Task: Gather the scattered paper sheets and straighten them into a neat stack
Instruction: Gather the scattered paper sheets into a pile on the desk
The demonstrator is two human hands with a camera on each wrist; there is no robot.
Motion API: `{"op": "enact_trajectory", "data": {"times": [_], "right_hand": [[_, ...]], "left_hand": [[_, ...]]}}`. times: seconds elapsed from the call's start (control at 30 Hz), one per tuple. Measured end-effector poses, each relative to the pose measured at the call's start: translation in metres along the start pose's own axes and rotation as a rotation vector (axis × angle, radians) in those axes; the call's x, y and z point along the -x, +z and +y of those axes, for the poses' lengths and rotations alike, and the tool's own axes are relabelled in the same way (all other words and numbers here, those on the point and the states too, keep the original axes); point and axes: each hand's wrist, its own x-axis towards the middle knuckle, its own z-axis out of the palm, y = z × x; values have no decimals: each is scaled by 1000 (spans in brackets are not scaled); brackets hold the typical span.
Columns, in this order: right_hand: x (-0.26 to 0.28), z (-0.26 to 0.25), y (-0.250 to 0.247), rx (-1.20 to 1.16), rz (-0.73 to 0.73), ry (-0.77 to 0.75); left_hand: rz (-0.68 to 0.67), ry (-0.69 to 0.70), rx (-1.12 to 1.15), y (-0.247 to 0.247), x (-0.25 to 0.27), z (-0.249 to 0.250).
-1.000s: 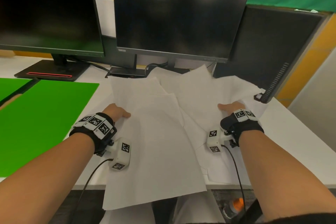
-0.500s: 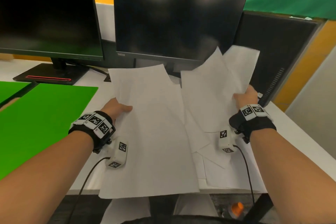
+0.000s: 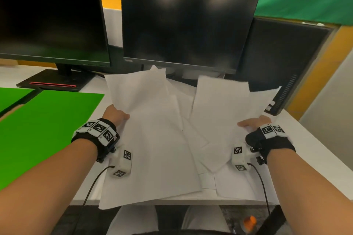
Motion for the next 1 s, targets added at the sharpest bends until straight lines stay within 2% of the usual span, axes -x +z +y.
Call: {"op": "enact_trajectory", "data": {"times": [0.1,0.2,0.27,0.33,0.47,0.53,0.63,0.7,0.8,0.87,0.93,1.0], "right_hand": [[-5,1,-12,-234,142,-100],[-8,4,-14,-397,189,-69],[-6,6,-10,-368,221,-57],[-3,2,-6,-369,290,-108],[10,-21,-15,-618,367,-220],[19,-34,-23,-753,310,-282],[30,-48,-26,-828,151,-378],[36,-49,-18,-776,5,-394],[48,-41,-3,-735,-276,-341],[58,-38,6,-626,-390,-324],[63,-38,15,-532,-404,-284],[60,-44,21,-446,-317,-225]], "left_hand": [[56,2,83,-10,-7,2],[67,-3,218,-16,-11,1],[34,1,305,-15,-8,2],[-4,16,384,-12,-2,5],[-73,52,547,-7,6,19],[-123,70,613,-6,11,29],[-190,99,693,-2,20,50],[-223,112,743,0,23,61],[-222,121,748,4,26,71],[-229,128,731,9,28,74],[-263,126,717,14,29,74],[-270,131,707,17,31,75]]}}
